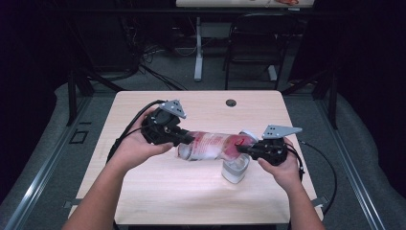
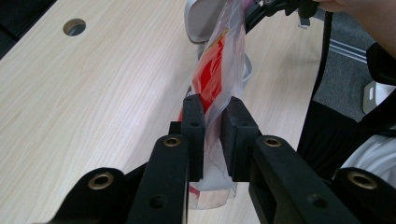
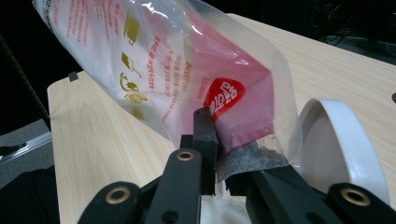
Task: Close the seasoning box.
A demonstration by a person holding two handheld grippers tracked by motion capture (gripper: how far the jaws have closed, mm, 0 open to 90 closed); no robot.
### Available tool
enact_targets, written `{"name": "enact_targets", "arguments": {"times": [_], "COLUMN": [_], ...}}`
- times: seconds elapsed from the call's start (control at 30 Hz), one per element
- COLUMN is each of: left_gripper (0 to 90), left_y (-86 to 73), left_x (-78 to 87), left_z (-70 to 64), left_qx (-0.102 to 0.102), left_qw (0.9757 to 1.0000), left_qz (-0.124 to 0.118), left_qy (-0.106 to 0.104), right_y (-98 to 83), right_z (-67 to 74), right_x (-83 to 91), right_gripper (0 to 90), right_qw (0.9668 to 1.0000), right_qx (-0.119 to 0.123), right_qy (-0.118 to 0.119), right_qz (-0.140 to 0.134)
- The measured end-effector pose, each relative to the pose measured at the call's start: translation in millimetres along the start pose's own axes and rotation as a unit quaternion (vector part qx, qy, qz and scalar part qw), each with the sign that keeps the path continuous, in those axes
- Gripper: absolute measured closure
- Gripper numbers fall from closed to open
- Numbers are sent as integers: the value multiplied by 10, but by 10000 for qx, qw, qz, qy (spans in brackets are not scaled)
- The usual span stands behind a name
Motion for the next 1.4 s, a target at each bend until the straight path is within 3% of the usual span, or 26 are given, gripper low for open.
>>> {"name": "enact_targets", "arguments": {"times": [1.4], "left_gripper": [805], "left_y": [43], "left_x": [0], "left_z": [-5], "left_qx": [-48], "left_qw": [10000], "left_qz": [23], "left_qy": [-1], "right_y": [-7], "right_z": [-3], "right_x": [-7], "right_gripper": [858], "right_qw": [10000], "right_qx": [2], "right_qy": [-42], "right_qz": [38]}}
Point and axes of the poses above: each handheld gripper's, and its own axes: x roughly backward along the jaws, y roughly out of its top, z roughly to its left, the point moved 5 cm from there along -x, roughly forward along the jaws, and after that the axes turned 12 degrees about y, right-handed, at the moved point
